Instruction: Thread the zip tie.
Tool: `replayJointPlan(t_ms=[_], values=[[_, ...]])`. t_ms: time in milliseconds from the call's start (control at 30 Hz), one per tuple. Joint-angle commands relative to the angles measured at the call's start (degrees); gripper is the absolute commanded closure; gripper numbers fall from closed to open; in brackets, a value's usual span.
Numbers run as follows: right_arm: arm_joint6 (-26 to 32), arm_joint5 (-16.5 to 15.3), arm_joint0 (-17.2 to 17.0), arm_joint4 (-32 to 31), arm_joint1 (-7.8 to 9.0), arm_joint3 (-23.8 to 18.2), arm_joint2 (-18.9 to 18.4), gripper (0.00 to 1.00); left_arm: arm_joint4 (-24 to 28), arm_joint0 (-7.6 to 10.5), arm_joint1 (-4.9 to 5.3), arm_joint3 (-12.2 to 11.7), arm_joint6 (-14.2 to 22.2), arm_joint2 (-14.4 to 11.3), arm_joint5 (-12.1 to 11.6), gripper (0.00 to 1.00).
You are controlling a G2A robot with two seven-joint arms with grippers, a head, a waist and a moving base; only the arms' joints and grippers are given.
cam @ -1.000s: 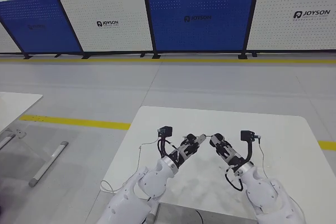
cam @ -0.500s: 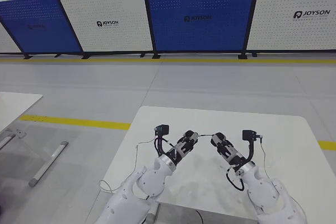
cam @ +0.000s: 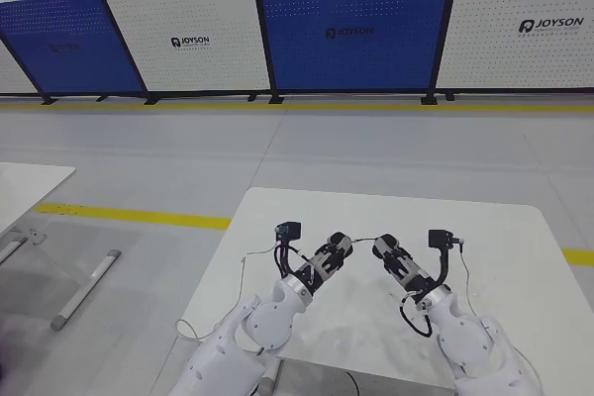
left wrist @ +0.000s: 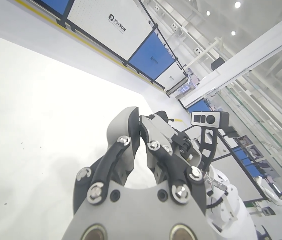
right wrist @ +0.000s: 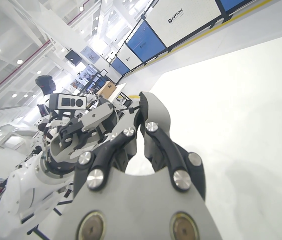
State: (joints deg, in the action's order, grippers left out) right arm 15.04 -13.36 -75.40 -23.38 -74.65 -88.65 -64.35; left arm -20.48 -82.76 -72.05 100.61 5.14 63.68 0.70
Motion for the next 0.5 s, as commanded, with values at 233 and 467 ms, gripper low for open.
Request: replayJointPlan(t_ms=[233, 467], values=[[-0.32, 1.13, 0.21, -1.33, 0.05, 1.33, -0.41, 0.00, 9.73, 0.69, -0.62, 0.50, -2.32, 1.64, 1.12, 1.00], [3.76, 8.69, 2.06, -5.21, -0.01, 2.89, 0.38, 0.00, 14.86, 0.24, -0.53, 1.52, 0.76, 3.03, 1.33, 1.00]])
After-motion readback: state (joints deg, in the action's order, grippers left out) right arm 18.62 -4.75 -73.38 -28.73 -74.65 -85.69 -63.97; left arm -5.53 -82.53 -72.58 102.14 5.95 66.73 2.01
